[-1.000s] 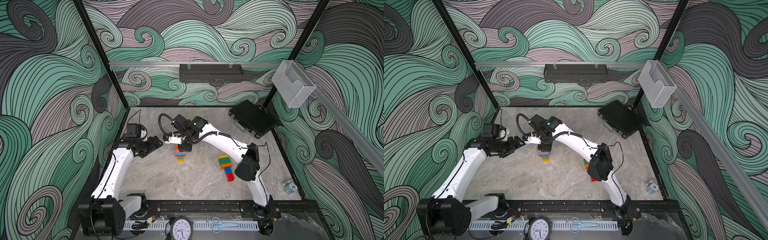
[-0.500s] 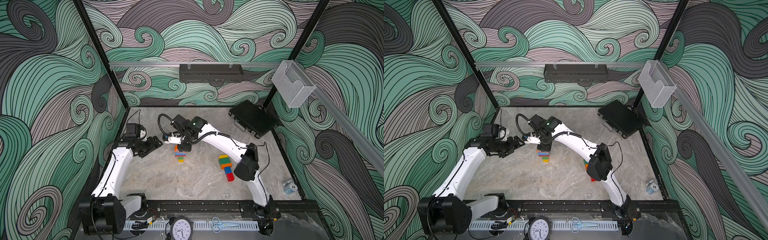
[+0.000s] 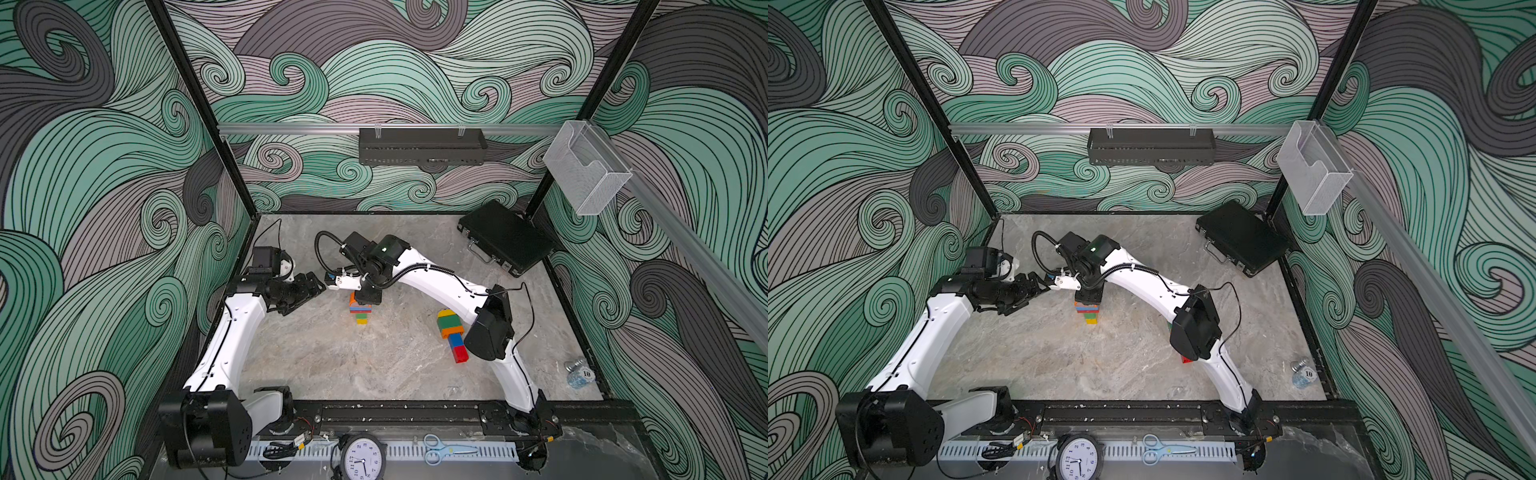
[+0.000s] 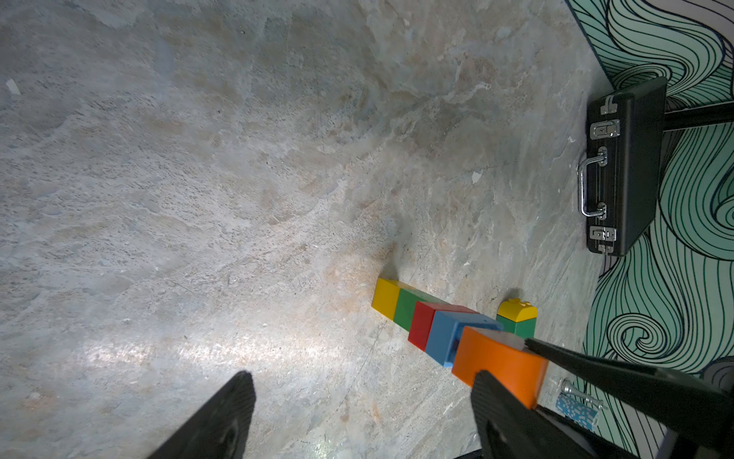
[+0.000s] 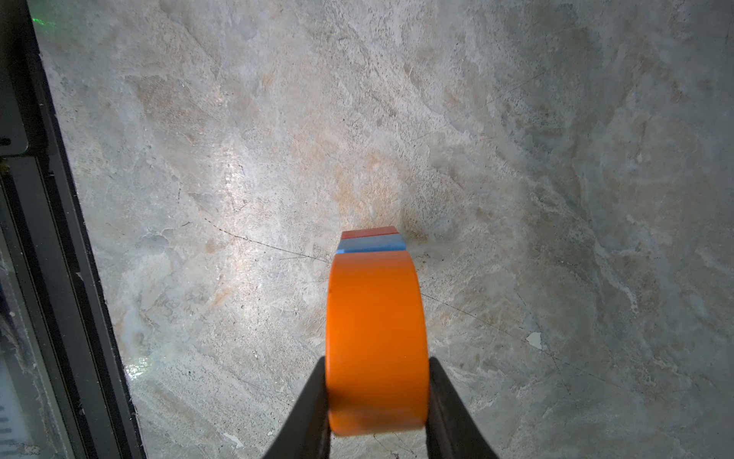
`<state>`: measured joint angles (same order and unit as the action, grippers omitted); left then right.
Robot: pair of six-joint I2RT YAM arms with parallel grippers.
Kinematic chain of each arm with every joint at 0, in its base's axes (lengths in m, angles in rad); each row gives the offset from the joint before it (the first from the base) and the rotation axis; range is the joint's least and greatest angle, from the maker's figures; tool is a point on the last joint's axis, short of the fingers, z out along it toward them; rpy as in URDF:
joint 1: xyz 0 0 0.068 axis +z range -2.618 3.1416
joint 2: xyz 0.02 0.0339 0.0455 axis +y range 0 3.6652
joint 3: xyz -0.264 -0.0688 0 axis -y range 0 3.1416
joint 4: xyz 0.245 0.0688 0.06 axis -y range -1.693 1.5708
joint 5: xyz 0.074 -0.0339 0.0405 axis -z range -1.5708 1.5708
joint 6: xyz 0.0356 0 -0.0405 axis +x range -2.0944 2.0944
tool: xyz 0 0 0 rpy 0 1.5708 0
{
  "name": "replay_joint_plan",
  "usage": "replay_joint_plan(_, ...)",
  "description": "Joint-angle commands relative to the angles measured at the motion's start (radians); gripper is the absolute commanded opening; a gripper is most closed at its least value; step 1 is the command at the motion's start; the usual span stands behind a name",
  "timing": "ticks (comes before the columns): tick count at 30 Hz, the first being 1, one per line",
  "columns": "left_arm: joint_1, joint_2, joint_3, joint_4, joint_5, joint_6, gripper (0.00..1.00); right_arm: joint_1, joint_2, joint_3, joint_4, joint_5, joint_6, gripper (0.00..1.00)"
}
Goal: Assemble an ice cream with lego
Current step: Assemble the lego brick with the lego brick.
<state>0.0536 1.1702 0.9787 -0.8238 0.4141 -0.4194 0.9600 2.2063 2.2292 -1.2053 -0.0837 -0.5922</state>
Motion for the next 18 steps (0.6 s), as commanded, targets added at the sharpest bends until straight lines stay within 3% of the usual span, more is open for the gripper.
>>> replay_joint_plan(1, 0.010, 0.003, 0.012, -0.023, 0.014, 0.024, 0.86, -0.003, 0.005, 0.013, -0.019, 0.007, -0.017, 0.00)
replay_joint_plan(18, 0.017, 0.001, 0.022, -0.041, 0.015, 0.036, 0.86, 0.015, 0.003, -0.023, -0.019, 0.028, 0.017, 0.00)
